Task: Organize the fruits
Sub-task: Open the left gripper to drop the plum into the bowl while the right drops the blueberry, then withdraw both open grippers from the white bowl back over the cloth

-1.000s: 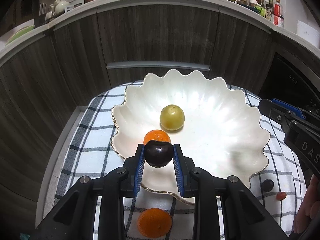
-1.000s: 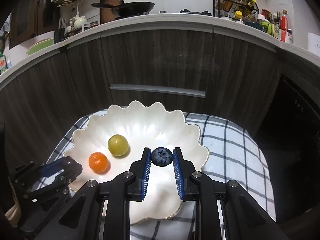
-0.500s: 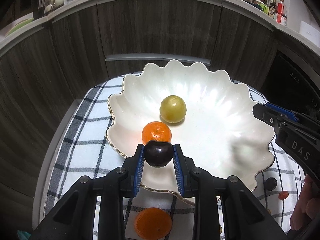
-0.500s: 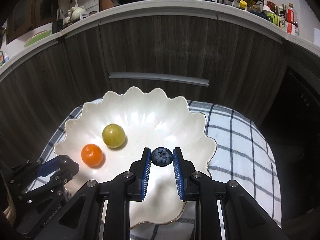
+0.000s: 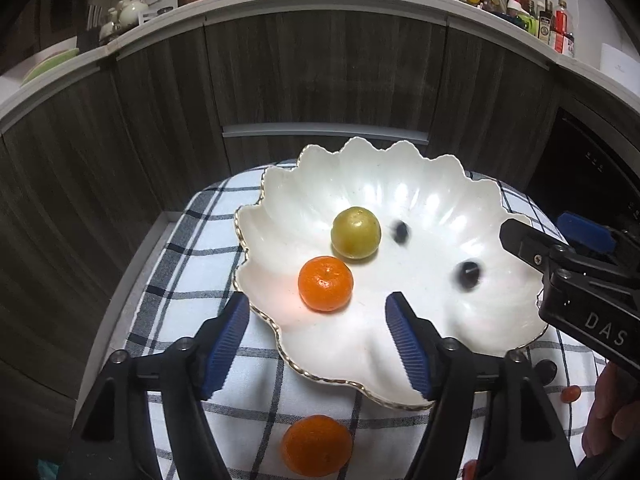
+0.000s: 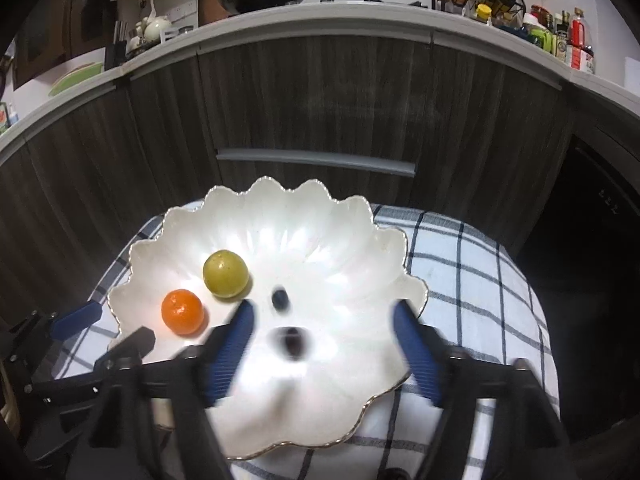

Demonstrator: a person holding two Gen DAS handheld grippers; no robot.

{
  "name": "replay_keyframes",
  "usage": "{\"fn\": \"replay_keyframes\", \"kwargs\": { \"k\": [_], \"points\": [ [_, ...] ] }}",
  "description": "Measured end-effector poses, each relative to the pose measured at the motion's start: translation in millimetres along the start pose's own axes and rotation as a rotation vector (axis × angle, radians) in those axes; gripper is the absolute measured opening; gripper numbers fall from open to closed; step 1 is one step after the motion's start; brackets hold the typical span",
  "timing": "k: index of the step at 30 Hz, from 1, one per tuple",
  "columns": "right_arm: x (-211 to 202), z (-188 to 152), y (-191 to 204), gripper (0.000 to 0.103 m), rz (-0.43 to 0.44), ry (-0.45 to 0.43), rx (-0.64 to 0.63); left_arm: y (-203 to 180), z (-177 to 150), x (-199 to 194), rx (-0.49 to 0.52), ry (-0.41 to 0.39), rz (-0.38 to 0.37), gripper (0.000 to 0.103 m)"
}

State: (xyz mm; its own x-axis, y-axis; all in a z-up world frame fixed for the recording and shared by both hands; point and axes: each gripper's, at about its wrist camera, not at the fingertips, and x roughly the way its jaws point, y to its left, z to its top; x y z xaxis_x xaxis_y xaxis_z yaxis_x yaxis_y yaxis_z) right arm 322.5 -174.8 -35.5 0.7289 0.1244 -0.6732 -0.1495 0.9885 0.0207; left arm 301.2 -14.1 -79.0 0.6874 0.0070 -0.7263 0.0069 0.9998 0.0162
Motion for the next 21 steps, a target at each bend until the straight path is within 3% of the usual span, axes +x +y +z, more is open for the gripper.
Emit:
{"fn": "replay_keyframes", "kwargs": {
  "k": [7,21],
  "points": [
    [-9.1,0.8,-2.5,0.079,-0.029,-0.011,0.007,3.9,1.6,-10.0,-0.019,-0.012,0.020,0.083],
    [-38.4,2.2,-6.9,0.079,-0.046,-0.047,0.035,7.8,4.5,-37.5,-0.020,-0.055,0.029,0.084]
  ]
}}
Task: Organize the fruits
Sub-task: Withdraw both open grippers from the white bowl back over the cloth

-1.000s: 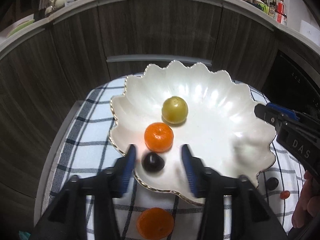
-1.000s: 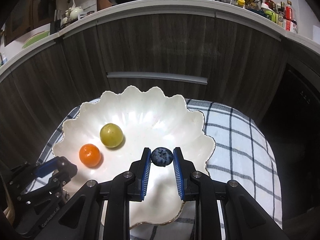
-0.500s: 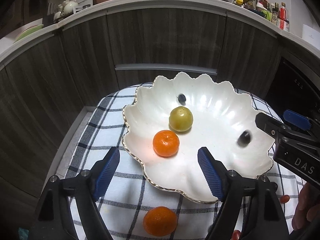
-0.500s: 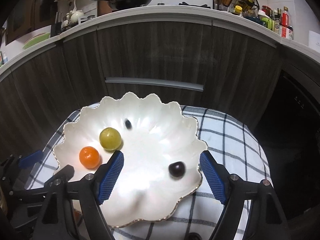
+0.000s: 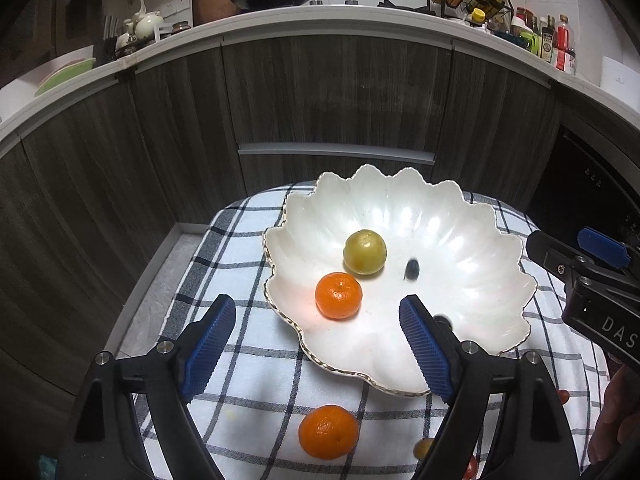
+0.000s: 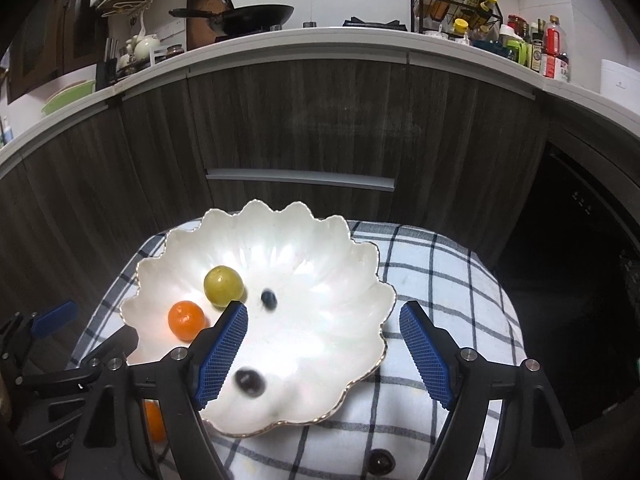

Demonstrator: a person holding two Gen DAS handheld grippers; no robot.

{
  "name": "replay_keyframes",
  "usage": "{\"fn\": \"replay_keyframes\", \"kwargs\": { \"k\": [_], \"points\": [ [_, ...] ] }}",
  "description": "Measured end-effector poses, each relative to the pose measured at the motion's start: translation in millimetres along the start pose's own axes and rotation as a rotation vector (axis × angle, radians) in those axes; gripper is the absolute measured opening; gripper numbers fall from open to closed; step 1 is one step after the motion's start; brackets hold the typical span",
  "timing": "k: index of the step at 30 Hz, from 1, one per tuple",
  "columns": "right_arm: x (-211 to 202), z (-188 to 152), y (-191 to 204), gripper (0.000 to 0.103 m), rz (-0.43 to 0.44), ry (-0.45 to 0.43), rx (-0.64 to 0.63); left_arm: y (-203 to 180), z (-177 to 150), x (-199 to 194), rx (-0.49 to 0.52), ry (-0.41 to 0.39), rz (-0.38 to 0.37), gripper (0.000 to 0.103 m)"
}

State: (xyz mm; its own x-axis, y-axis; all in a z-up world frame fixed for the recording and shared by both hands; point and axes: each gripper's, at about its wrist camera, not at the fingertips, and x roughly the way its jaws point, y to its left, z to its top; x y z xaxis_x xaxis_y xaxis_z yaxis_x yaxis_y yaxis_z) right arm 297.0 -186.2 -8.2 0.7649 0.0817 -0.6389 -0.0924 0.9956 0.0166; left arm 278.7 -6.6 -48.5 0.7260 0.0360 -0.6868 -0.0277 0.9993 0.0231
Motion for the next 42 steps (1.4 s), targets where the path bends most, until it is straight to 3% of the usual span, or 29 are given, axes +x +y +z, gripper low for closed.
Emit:
{"fn": "replay_keyframes", "kwargs": {
  "k": [19,42],
  "points": [
    [-41.9,-8.3,-13.6,0.079,-0.014,-0.038,0.055,-5.3,-4.6,-39.8,0.010,-0.047,-0.004,0.086],
    [-75.2,-37.2,-31.7,0.079,-0.051,-0.050,0.087,-22.8,-32.6,-66.6,0.036,-0.053,-0.037,0.086]
  ]
}}
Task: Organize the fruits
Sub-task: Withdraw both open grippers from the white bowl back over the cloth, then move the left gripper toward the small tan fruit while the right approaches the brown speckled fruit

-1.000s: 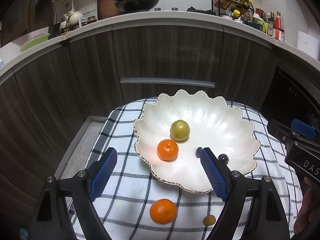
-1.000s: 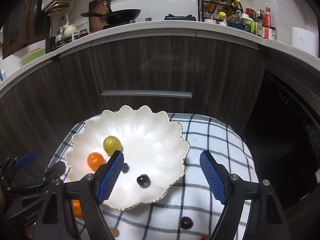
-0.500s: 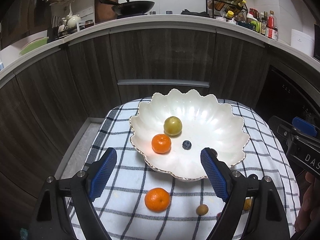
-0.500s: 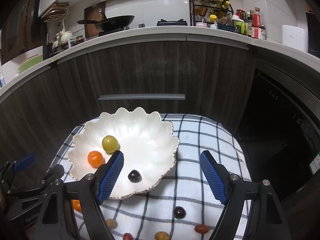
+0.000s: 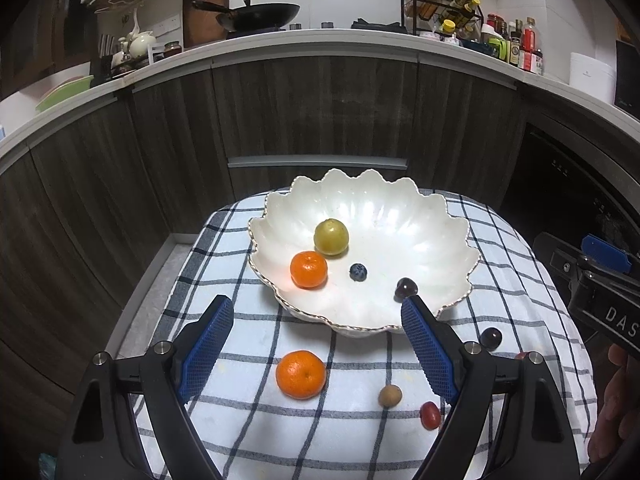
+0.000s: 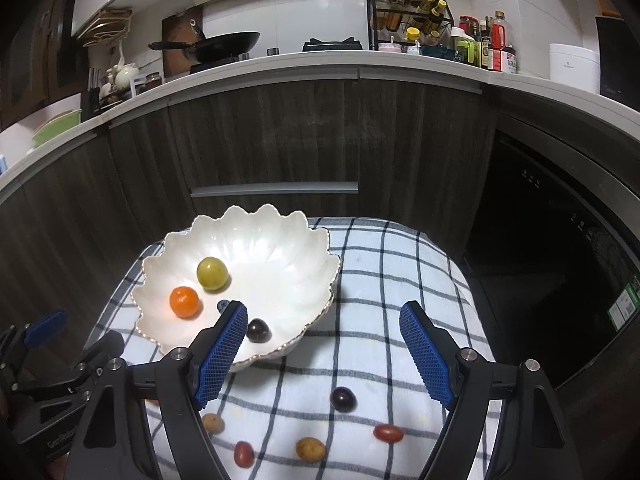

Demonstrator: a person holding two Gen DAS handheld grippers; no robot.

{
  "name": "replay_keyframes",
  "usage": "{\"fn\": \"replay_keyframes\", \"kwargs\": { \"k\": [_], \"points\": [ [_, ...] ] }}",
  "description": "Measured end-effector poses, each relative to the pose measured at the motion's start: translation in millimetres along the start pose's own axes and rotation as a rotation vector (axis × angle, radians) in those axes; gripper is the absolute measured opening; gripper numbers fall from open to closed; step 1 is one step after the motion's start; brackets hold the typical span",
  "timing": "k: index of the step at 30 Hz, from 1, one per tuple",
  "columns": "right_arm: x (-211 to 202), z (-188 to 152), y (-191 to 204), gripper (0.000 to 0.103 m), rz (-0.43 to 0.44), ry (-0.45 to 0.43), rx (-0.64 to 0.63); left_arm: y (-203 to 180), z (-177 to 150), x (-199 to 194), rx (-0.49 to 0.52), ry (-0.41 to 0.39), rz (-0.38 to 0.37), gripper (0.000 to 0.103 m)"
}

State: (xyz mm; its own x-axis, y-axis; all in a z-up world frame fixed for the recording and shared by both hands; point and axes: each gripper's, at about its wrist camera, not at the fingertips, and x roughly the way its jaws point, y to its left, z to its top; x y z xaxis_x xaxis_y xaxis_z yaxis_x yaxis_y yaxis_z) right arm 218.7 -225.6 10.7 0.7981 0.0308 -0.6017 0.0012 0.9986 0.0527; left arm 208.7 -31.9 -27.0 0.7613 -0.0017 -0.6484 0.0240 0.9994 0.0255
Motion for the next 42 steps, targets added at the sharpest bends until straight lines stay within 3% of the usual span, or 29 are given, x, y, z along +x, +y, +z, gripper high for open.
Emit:
{"fn": "replay_keyframes", "kwargs": {
  "k": [21,42],
  "points": [
    [-6.0,-41.6,-17.3,0.079,-0.015,0.048,0.016,-16.3,-38.5,-4.9,0.010,0.028,-0.041,0.086],
    [1.9,-80.5,-12.5,0.079,-0.001,0.084,0.008,-26.4,-73.0,3.1,0.090,-0.015,-0.099,0.085]
  ]
}}
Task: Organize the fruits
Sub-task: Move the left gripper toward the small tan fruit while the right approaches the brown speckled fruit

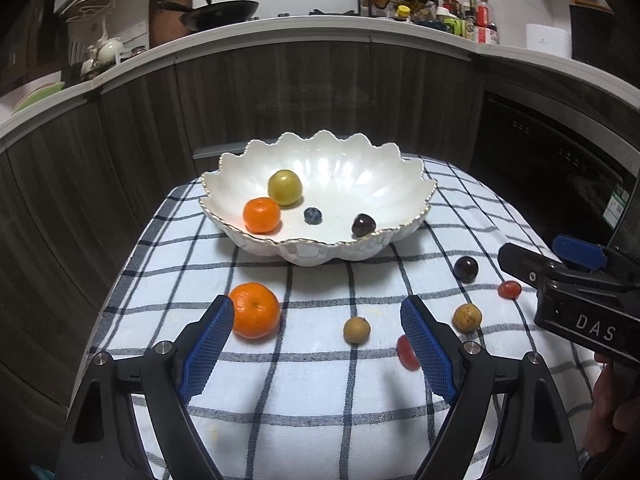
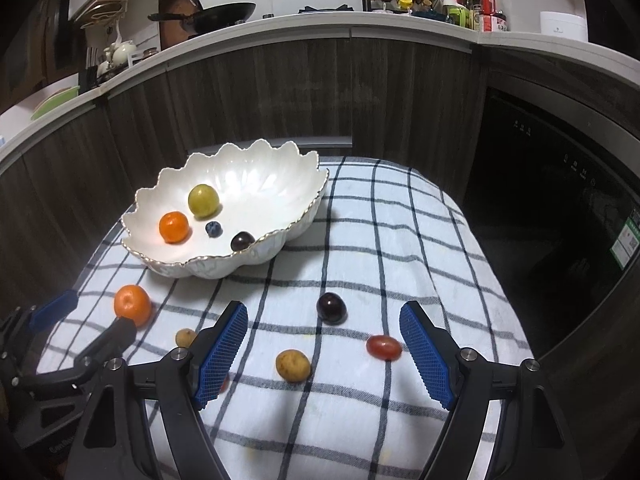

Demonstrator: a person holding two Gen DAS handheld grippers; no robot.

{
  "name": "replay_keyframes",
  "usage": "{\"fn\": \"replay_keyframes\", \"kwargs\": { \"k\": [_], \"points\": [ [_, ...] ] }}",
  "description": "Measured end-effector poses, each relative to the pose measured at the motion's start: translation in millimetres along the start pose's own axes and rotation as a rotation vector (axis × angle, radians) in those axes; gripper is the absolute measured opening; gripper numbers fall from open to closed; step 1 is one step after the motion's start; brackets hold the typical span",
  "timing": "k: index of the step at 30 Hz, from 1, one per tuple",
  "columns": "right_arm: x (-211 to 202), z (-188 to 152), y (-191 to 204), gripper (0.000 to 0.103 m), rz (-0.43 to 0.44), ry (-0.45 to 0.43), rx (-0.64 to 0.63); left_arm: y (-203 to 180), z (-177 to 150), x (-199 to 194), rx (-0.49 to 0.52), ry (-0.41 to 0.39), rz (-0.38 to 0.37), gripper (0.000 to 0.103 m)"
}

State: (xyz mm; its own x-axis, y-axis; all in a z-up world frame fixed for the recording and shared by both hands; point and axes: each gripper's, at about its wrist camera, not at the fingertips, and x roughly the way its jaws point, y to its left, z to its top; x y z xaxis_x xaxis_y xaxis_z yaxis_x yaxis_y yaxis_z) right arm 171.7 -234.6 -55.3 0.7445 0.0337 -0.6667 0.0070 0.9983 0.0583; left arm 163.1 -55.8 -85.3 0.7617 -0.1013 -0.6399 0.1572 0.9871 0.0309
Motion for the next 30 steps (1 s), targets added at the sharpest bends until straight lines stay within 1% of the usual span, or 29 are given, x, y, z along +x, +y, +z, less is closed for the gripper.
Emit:
{"fn": "replay_keyframes", "kwargs": {
  "k": [5,8,15,19,22,26,30],
  "points": [
    [4.3,-4.1,0.1,0.079,-0.004,0.000,-0.008,-3.1,-4.2,4.9,0.028,-0.006,0.001,0.084],
    [7.4,-7.4,0.1,0.079,0.001,0.008,-0.012,-2.9,-8.1,8.6,0.036,-0.006,-0.007,0.081],
    [8.9,-18.1,2.4,0.079,-0.014,0.002,-0.031,-7.4,-17.5,15.1,0.083,-0.007,-0.016,0.079],
    [9.4,-21.0,5.7,0.079,-0.019,0.000,-0.044,-6.6,-19.4,20.4,0.090,0.003,-0.023,0.078],
    [12.5,-23.8,9.9,0.079,-0.024,0.004,-0.066,-5.0,-19.8,25.6,0.091,0.016,-0.028,0.075],
    [18.6,-27.3,11.5,0.079,-0.015,0.022,-0.065,-4.1,-20.7,32.1,0.098,0.034,-0.040,0.067],
    [22.8,-30.2,13.6,0.078,-0.008,0.035,-0.070,-4.8,-21.6,39.3,0.100,0.055,-0.043,0.066]
  ]
}}
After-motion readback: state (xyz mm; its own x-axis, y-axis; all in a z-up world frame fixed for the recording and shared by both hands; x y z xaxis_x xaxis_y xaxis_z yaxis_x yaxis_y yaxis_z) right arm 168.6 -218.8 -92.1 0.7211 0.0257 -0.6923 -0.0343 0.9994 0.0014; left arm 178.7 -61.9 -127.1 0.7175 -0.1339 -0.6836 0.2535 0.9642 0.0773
